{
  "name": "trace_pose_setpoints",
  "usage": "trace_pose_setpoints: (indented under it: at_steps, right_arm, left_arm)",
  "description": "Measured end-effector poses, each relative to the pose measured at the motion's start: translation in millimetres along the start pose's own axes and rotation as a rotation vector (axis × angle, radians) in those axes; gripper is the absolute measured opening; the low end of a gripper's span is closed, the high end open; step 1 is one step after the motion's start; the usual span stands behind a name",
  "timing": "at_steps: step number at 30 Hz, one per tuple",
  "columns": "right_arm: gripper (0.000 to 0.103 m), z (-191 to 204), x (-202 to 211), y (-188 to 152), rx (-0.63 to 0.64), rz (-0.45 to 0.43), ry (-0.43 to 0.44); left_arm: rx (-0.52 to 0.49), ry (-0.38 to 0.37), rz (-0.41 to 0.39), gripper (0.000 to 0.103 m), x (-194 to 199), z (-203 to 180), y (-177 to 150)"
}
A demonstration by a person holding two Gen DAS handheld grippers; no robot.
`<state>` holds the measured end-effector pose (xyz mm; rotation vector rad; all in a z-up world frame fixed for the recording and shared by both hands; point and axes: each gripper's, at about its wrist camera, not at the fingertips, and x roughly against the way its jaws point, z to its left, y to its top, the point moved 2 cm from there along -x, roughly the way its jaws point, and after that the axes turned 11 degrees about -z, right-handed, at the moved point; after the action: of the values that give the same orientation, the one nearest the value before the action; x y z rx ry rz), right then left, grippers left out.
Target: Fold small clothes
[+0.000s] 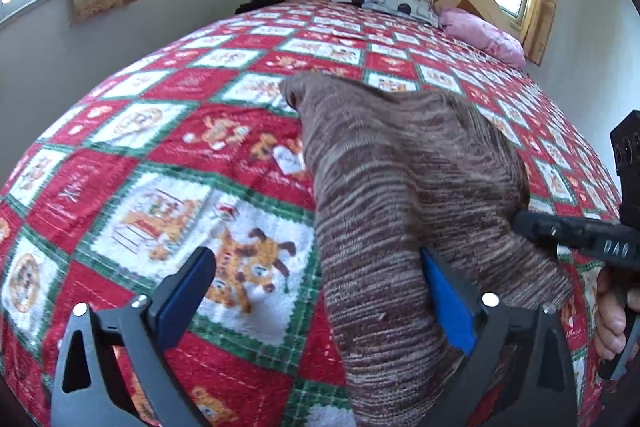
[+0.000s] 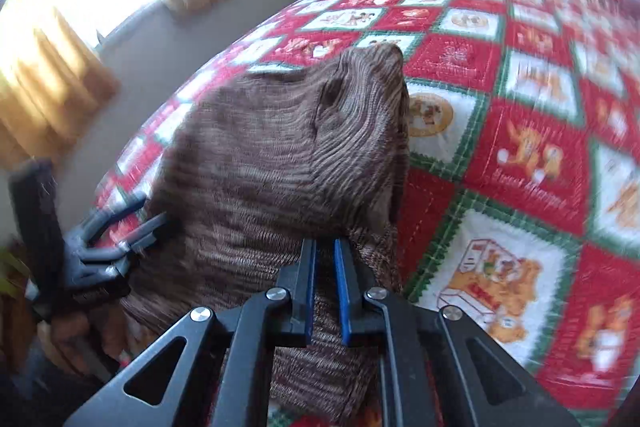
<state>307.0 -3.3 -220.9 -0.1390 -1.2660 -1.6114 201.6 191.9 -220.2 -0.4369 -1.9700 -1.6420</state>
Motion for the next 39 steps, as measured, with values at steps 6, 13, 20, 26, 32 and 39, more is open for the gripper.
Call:
trace_pose_setpoints:
  at_steps: [6, 13, 20, 26, 32, 39]
  right_arm:
    - [0.009, -3, 7, -5, 0.011, -0.032, 0.015]
    - [0.009, 3, 17, -10, 0.003, -0.051, -0.023]
    - [0.035, 15, 46, -14, 0.021, -0.087, -0.112]
    - [0.069, 46, 107, -15, 0.059, -0.24, -0.144]
    - [0.069, 76, 156, -18, 0.092, -0.342, -0.187]
    - [0.069, 103, 199, -17, 0.121, -0.419, -0.191]
  left_arm:
    - [0.019, -0.014, 0.053, 0.103, -9, 1, 0]
    - [-0.033, 0.016, 0.027, 0.103, 9, -9, -6]
    - [-0.031, 0.023, -0.019, 0.103, 45, -9, 0]
    - [-0.091, 0.008, -0.114, 0.103, 97, -18, 12]
    - [-0.109, -0.026, -0.198, 0.103, 139, -31, 26]
    - [-0.119, -0.055, -0.284, 0.103, 173, -43, 37]
